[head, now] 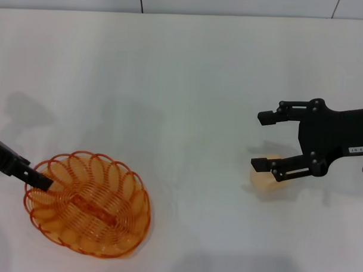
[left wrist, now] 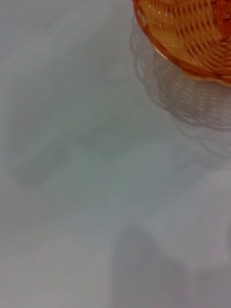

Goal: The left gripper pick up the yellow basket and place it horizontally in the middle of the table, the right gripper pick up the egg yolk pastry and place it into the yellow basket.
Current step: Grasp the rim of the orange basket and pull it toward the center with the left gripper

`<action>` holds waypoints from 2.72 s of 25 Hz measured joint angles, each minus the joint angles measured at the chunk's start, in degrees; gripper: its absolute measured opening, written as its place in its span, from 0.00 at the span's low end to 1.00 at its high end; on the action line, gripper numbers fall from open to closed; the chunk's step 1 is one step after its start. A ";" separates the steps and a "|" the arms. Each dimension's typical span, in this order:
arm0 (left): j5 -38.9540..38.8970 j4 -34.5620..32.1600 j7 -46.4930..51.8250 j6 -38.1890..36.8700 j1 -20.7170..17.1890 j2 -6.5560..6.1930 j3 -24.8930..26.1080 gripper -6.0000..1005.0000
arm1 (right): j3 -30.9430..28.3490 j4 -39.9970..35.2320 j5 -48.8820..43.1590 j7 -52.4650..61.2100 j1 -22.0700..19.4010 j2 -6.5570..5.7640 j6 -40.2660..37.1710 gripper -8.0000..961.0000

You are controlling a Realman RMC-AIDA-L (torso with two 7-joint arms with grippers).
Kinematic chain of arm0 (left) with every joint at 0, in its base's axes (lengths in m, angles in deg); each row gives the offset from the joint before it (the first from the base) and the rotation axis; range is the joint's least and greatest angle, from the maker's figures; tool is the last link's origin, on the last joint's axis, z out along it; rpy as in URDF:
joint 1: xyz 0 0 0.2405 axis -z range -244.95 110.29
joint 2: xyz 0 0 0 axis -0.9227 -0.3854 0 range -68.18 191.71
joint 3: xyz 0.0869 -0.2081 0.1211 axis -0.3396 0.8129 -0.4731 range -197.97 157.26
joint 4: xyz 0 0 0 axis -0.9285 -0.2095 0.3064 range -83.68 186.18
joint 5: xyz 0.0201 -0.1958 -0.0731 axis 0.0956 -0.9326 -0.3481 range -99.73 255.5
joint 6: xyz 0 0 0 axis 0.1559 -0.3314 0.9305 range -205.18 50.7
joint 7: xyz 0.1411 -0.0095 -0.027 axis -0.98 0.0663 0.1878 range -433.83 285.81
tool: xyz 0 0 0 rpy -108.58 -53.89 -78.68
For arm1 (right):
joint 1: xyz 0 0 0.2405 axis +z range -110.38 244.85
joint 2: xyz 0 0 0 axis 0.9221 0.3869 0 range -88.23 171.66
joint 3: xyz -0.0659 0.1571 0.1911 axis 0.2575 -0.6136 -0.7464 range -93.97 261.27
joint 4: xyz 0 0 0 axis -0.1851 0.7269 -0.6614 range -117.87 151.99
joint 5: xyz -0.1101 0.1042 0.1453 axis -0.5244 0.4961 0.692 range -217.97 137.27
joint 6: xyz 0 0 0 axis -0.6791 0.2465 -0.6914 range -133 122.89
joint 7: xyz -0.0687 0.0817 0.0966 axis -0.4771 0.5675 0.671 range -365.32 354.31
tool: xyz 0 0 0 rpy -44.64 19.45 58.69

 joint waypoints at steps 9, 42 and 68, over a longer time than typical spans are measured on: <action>0.21 1.38 0.39 0.91 0.69 0.71 -0.05 0.75 | 0.10 0.19 0.10 -0.03 -0.10 0.00 -0.16 0.88; 1.90 3.38 3.34 4.12 2.04 1.39 -5.26 0.29 | -0.10 0.54 0.09 -0.36 -0.28 0.00 -0.23 0.88; -1.16 1.68 7.78 4.53 4.59 2.04 -3.97 0.10 | -1.39 0.45 0.12 -0.43 -0.28 0.00 0.01 0.88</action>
